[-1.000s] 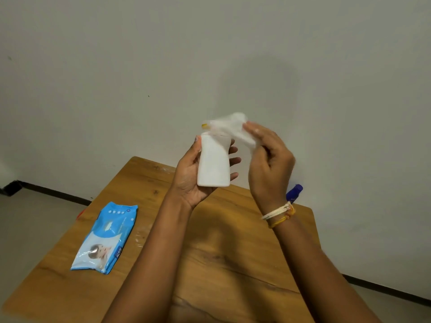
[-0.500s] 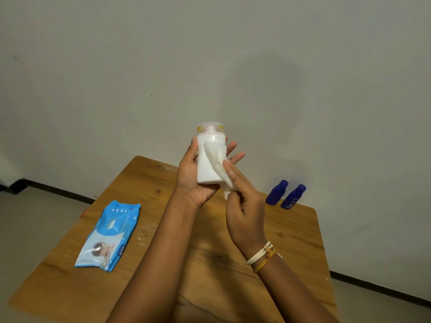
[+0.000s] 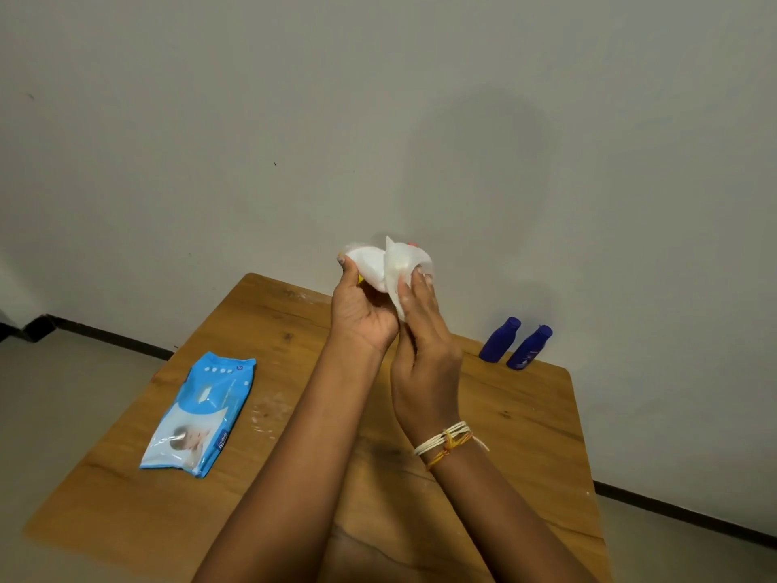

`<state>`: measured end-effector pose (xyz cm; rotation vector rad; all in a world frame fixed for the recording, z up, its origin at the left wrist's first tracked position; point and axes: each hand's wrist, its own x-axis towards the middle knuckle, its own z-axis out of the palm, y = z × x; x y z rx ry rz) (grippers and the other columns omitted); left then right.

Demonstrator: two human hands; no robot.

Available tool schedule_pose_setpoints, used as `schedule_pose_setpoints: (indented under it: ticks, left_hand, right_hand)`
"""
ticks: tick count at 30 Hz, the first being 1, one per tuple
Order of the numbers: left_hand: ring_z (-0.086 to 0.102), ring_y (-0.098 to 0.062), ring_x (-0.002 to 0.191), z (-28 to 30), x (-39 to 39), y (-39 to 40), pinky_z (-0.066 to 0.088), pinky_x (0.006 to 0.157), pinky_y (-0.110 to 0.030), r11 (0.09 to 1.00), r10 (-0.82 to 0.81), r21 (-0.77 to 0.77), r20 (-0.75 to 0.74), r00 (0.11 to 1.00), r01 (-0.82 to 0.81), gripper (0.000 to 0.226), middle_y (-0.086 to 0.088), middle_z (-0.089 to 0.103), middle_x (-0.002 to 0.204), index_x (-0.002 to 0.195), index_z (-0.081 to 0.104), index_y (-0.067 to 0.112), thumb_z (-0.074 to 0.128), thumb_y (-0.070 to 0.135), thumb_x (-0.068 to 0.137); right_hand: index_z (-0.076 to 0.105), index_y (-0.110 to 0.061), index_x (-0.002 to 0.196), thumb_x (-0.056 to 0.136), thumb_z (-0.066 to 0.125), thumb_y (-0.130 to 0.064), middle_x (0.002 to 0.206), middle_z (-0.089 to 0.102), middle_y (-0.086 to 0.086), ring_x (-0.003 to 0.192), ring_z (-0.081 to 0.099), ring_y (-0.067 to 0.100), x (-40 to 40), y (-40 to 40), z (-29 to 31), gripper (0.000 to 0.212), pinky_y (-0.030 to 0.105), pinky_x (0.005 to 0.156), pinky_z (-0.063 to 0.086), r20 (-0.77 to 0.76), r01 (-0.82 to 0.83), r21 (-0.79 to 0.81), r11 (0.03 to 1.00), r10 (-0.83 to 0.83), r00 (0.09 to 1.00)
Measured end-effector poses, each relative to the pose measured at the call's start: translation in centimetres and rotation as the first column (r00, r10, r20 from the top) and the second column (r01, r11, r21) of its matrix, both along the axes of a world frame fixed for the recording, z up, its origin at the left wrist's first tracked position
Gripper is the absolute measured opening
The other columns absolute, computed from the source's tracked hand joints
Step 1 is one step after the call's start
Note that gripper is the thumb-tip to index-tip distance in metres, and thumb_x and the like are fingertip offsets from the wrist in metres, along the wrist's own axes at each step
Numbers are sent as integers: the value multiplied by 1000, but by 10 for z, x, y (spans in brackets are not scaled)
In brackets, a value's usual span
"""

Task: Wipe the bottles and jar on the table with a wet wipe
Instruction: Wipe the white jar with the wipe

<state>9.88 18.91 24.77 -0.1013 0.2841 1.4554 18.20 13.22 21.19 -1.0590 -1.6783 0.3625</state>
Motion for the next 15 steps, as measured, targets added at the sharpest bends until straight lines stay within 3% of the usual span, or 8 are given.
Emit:
schedule_pose_setpoints:
  ticks: [3,5,6,7,9,11,13,15]
  left_hand:
    - [63,-24,103,-14,-3,-10,58,70,-28,999,5,-35,-143,990,-10,49,-20,59,121,110,55,6,39,51,98]
    - [63,5,92,-36,-5,-18,51,70,-8,995,-67,-93,-213,975,48,26,7,62,113,107,58,22,36,35,102]
    - [62,12,88,-43,-5,-20,49,72,-6,992,-51,-123,-241,969,22,21,16,64,105,111,58,22,42,31,100]
    - [63,9,94,-42,-6,-22,49,79,-12,991,-20,-129,-299,954,-20,32,16,67,105,116,57,14,52,37,95]
    - [56,-19,121,-25,-6,-17,49,87,-34,997,29,-57,-246,969,-45,55,-7,64,122,113,55,1,54,51,91]
    - [55,-39,117,-7,-9,-5,50,78,-51,997,67,-42,26,997,-66,52,-25,60,118,117,49,-3,51,44,96]
    - [55,-42,114,4,-2,-5,48,77,-59,996,79,-51,70,994,-76,56,-27,53,125,130,42,-3,53,40,95]
    - [52,-42,117,3,3,-7,49,81,-61,999,54,-12,91,994,-53,63,-26,50,129,136,39,-4,53,41,95]
  right_hand:
    - [49,-8,136,93,43,-9,144,45,9,139,35,16,-3,-6,1,43,23,114,30,167,-39,102,994,21,986]
    - [56,-5,130,90,48,-3,139,52,11,135,42,18,0,-7,1,41,28,111,36,292,-141,165,976,89,952]
    - [58,-3,127,87,50,3,136,55,11,133,45,19,3,-7,1,41,30,110,39,308,-185,174,967,125,943]
    - [60,-2,124,83,50,8,133,57,12,130,48,19,6,-6,0,43,33,107,42,275,-206,178,962,153,949]
    - [62,1,120,79,44,17,127,61,15,125,54,21,12,-2,2,48,37,104,46,83,-131,194,972,117,990]
    - [60,2,122,82,41,19,125,62,14,123,54,20,15,4,8,47,38,102,47,-123,22,184,983,0,992]
    - [57,2,126,88,42,13,129,59,13,127,52,19,13,11,16,42,36,104,46,-205,96,143,985,-65,977]
    - [52,-1,132,92,40,3,137,53,11,133,45,19,8,15,22,42,32,109,40,-143,62,75,995,-50,988]
